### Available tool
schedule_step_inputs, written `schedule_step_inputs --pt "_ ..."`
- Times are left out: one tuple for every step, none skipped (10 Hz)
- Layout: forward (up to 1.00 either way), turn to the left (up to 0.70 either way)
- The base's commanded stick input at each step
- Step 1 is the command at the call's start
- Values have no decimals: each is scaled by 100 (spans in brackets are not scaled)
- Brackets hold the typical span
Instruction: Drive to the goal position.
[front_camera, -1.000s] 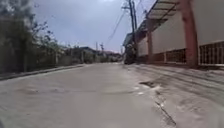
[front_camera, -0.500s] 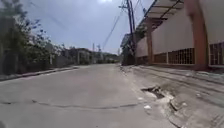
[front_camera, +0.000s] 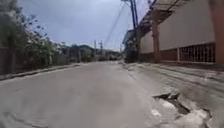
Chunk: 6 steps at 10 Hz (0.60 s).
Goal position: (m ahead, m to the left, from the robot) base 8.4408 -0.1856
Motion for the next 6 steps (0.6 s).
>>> schedule_step_inputs --pt "100 5" --pt "100 5" --pt "100 5" --pt "100 -19" --pt "100 -35" --pt "100 -35"
